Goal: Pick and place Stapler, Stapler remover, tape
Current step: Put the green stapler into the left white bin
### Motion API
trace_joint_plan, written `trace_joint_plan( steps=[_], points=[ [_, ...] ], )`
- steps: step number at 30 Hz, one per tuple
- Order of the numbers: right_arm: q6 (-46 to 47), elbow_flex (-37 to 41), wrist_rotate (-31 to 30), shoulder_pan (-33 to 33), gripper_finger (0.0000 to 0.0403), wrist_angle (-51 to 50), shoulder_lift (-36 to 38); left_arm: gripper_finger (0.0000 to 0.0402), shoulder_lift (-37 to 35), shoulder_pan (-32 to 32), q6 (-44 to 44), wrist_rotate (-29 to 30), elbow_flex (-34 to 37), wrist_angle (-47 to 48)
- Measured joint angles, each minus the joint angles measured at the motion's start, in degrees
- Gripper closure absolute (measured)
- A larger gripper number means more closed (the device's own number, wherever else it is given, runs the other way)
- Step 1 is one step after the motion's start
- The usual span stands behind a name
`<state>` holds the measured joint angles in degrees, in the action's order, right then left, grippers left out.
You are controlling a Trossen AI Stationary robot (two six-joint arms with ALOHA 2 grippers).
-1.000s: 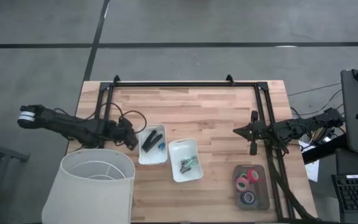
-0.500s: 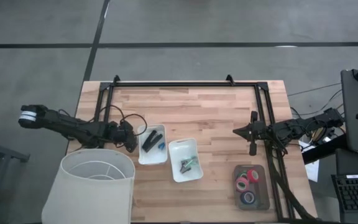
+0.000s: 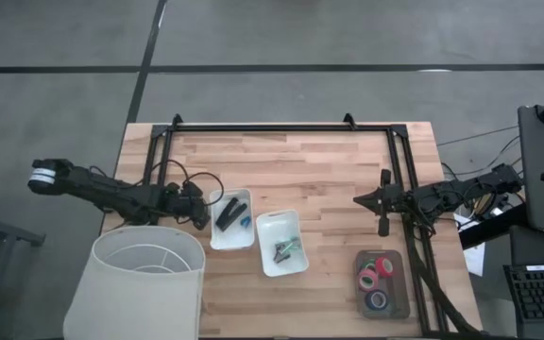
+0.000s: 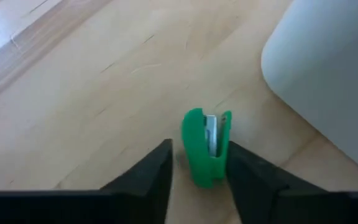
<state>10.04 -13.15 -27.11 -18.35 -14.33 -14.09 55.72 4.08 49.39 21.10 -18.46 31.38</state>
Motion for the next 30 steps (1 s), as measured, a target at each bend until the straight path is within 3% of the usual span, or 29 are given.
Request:
trace_joint_plan(
  steps=[5,8,13,18,22,27,30],
  points=[
    [0.02,0.00,0.00,0.02,0.0394,0.05,0.00,0.0327,0.00,0.00,-0.21,0.73,0.00,-0.02],
    [-0.04,0.00,0.00,0.02,0.0394,0.09,0.00,0.0353,-0.02,0.00,-2.39,0.85,-0.28,0.17],
    [-0.09,0.00,0.00,0.02,0.0394,0.09,0.00,0.0350,-0.28,0.00,-4.37,1.68,-2.04,1.61],
    [-0.13,0.00,0.00,0.02,0.0394,0.09,0.00,0.0323,-0.67,0.00,-4.33,3.50,-6.79,9.18],
    [-0.13,0.00,0.00,0.02,0.0394,0.07,0.00,0.0341,-0.76,0.04,-5.45,5.54,-12.17,15.59],
    [-0.13,0.00,0.01,0.00,0.0394,0.04,0.00,0.0351,-0.79,0.28,-7.97,6.93,-18.13,16.30],
    [-0.13,0.07,0.02,0.01,0.0394,-0.01,0.02,0.0336,-0.79,1.26,-8.62,7.03,-20.58,15.25]
  ],
)
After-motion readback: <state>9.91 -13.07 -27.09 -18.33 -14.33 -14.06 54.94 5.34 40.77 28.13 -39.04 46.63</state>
